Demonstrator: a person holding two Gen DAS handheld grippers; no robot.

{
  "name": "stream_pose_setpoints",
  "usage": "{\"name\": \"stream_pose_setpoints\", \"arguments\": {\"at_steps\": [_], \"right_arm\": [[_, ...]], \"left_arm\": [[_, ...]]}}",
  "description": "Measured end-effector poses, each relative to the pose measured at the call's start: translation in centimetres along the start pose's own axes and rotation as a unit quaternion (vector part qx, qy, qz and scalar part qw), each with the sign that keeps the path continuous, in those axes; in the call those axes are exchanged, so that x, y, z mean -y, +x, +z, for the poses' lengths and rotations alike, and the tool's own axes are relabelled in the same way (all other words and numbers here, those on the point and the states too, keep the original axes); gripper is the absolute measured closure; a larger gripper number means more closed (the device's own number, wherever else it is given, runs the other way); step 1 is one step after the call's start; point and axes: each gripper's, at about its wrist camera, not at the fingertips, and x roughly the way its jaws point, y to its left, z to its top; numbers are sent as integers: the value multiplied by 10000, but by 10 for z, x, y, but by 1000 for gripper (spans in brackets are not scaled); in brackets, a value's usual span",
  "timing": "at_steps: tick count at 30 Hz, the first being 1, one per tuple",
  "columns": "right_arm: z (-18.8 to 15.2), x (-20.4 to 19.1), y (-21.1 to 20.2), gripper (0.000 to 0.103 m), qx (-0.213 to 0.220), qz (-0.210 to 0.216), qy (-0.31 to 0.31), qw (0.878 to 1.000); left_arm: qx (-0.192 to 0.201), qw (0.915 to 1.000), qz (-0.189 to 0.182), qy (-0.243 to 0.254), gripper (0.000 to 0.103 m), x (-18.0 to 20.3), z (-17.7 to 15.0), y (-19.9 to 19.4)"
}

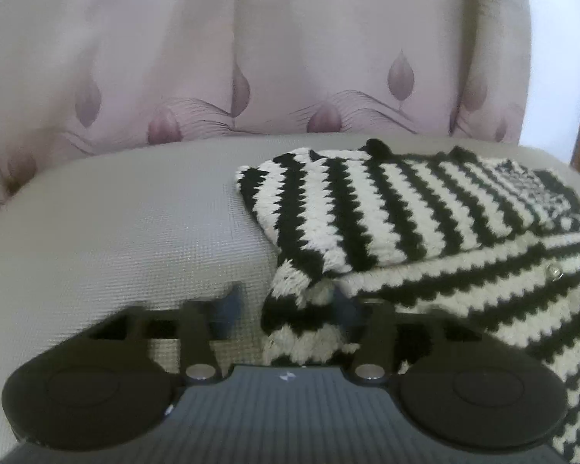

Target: Fold small clothes

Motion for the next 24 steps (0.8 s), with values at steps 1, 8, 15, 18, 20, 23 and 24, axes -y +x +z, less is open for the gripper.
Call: {"name": "stream_pose_setpoints", "arguments": {"at_steps": [1,8,15,18,20,23,24], "right_arm": [[-1,1,-6,26,50,9,50,10000],[-18,5,-54,22,-33,-128,-41,9999],[-58,-7,-79,22,-404,-232,-407,9981],[-70,-12,-78,22,-497,-243,-520,9971],[-76,-16,-74,24,-515,-263,-605,9965],[-81,-20,-69,37,-483,-308,-670,9961],[-82,-21,-66,43,-489,-282,-672,9961]], "left_arm": [[93,9999,67,-37,23,-1,-2,-5],[77,9989,-293,-348,15,-19,-27,-71],[-443,9912,-1044,-679,14,-20,-69,-116],[-499,9850,-1318,-993,14,-24,-83,-125],[-474,9820,-1439,-1131,16,-25,-89,-130],[-455,9781,-1643,-1190,21,-20,-94,-135],[-431,9798,-1610,-1102,23,-16,-95,-137]]}}
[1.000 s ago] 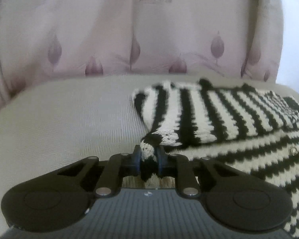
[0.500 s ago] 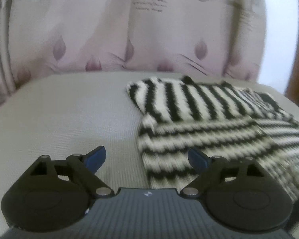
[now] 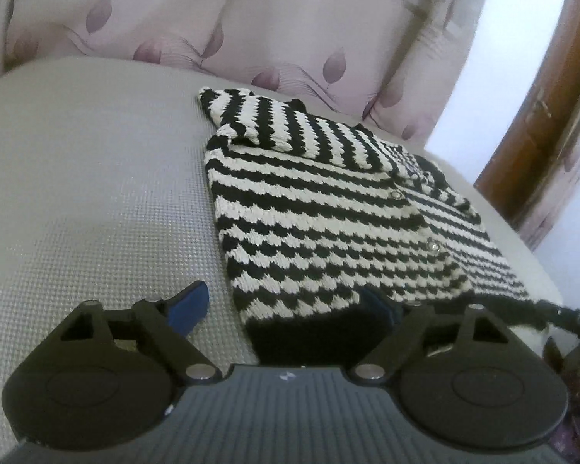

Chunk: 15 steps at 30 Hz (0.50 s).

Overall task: Fold small clothes
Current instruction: 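Grasp the hem with the right tool while the left tool grasps the hem beside it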

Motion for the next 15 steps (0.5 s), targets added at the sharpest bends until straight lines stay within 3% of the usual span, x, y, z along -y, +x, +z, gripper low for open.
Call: {"name": "stream_pose_setpoints", "arguments": {"at_steps": [3,5,6,9,12,14,15], "right_arm": [[-1,-4,7,64,-33,-2,-67,10000],[0,1,10,79,-141,221,264,9993],[0,4,10,83,-169,347,441,9983],[-3,11,7,86,-209,573,702,9957],[-3,21,5,86,-281,689,880,9933],[0,22,5,86,-317,697,882,9932],[1,25,6,84,-352,770,998,9914]], "left_arm": [[-24,9999,-87,86,41,7,-4,1],[-67,10000,-45,27,82,8,-5,2],[-113,9999,-42,-121,89,4,-6,2],[-130,9987,-199,-460,89,-5,-7,-1],[-134,9995,-122,-247,84,-1,-5,-5],[-179,9997,-168,-68,49,2,-3,-6],[-180,9996,-206,-30,39,5,-3,-6]]}}
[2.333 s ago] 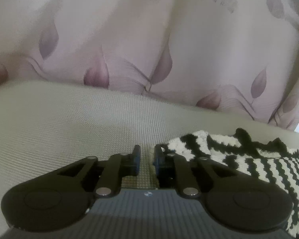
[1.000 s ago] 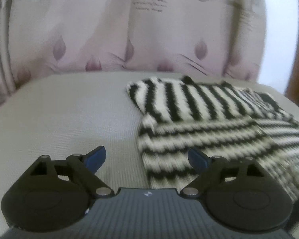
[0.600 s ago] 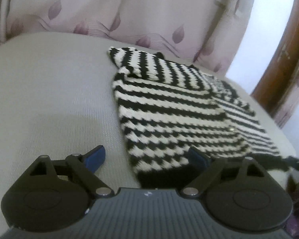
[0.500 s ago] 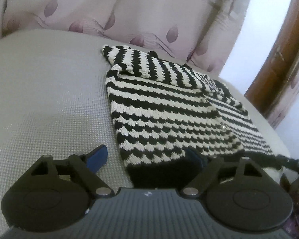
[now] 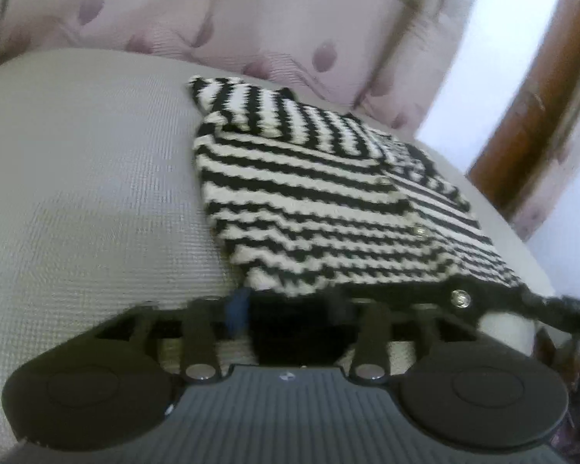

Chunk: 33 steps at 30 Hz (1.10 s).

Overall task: Fold small clothes
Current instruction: 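Grasp the hem with the right tool while the left tool grasps the hem beside it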

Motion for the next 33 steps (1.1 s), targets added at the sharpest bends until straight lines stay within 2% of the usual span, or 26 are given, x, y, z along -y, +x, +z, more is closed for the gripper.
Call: {"name": "stream_pose_setpoints", "arguments": {"at_steps": [1,2,4,6,9,11,12,13,16,24,33], "right_arm": [[2,3,2,79,-97,110,132,9998],[4,4,3,75,-117,183,204,9996],[6,5,5,52,-105,368,347,9987],[8,1,8,44,-96,455,350,9983],[8,-7,16,45,-74,279,173,9994],[8,-12,20,64,-61,130,9,9999],[7,-15,23,84,-105,-2,-119,9999],[5,-15,25,86,-86,-74,-172,9998],[2,-9,23,89,-65,96,41,9999],[4,1,17,89,25,397,478,9981],[13,-8,14,89,151,631,566,9963]], "left_arm": [[-14,10000,23,29,23,3,1,0],[-35,9999,64,69,16,6,1,0],[-82,9997,122,205,18,12,0,4],[-77,9988,250,402,20,18,-3,6],[-75,9976,363,580,31,23,-5,8],[-74,9965,467,689,42,26,-6,8],[-67,9956,547,764,48,28,-7,9],[-62,9947,615,825,59,30,-7,9],[-47,9935,689,909,76,32,-6,9],[-11,9873,881,1323,85,44,-6,8],[4,9864,928,1358,88,45,0,6]]}}
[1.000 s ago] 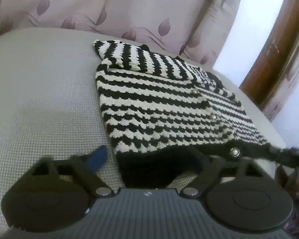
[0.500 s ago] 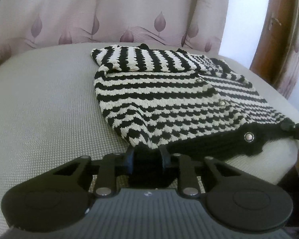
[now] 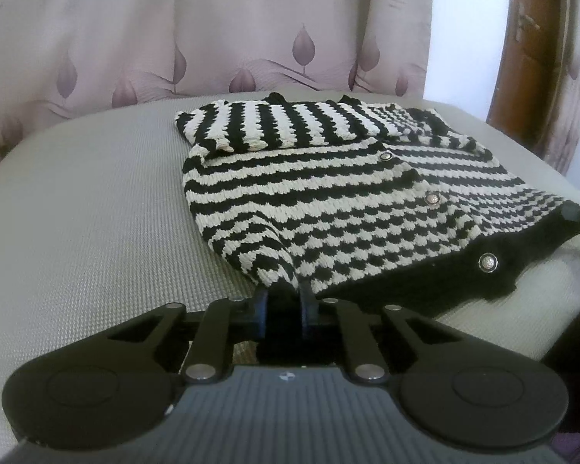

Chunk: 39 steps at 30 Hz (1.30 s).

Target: Fold small clothes

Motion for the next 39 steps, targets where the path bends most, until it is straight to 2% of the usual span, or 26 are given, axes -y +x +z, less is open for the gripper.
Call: {"name": "stream_pose_setpoints", "arguments": {"at_steps": [14,27,30,32,33,34,36,38,39], "right_arm": [[19,-13,-1,89,209,314,142,9992],[73,-27,-2,89,657,582,155,9960],[84,-28,-3,89,668,371,36,9971],[83,-20,-4,87,475,465,239,9975],[79,-17,-5,87,368,328,256,9985],[74,-17,-5,86,271,-45,165,9995],[65,-14,-3,85,52,-335,52,9994],[57,-6,-1,74,-32,-572,190,9982],[53,-4,-1,63,-42,-743,162,9971]], "left_arm": [[347,9993,34,-122,88,-1,19,-8],[766,9923,-68,-973,88,-24,57,-2],[693,9928,-74,-974,88,-23,62,3],[663,9934,-95,-930,88,-21,59,3],[646,9936,-84,-918,88,-20,56,3],[619,9936,-78,-937,88,-20,53,3],[580,9933,-120,-992,88,-22,48,3],[572,9932,-107,-1004,88,-23,44,2],[549,9930,-123,-1036,88,-24,43,2]]}}
